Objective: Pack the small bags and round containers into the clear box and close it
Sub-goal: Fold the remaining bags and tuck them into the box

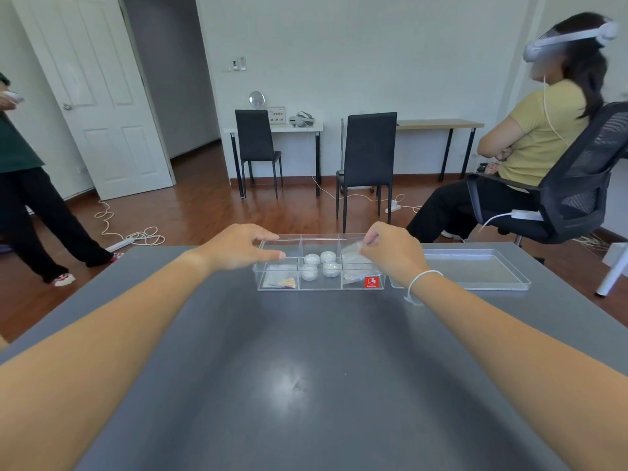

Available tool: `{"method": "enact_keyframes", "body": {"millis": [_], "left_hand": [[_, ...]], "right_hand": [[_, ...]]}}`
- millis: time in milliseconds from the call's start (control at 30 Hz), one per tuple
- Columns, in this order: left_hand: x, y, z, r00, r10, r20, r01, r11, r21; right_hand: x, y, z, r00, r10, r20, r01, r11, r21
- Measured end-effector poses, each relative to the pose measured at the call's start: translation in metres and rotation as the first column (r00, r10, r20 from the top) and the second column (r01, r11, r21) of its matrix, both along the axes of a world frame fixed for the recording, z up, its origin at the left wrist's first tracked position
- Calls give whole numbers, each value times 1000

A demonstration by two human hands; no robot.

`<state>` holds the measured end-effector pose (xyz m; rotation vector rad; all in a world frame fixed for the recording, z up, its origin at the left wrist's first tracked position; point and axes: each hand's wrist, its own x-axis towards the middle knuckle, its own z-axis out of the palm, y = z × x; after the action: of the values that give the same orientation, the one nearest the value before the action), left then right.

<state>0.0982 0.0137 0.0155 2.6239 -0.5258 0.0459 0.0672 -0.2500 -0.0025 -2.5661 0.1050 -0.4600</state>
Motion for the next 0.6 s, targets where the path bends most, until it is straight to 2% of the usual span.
{"method": "enact_keyframes", "body": {"millis": [67, 300, 600], "left_hand": [[-3, 1, -1, 1000, 4, -6, -4, 1000, 28], [-11, 2, -5, 999, 8, -42, -7, 999, 33], [-24, -33, 16, 995, -36, 91, 37, 999, -6]], "right_hand": [[-3, 0, 0, 1000, 3, 18, -3, 1000, -16], [-20, -18, 4, 998, -3, 63, -3, 996, 94], [-54, -83, 7, 991, -115, 72, 107, 989, 102]]}}
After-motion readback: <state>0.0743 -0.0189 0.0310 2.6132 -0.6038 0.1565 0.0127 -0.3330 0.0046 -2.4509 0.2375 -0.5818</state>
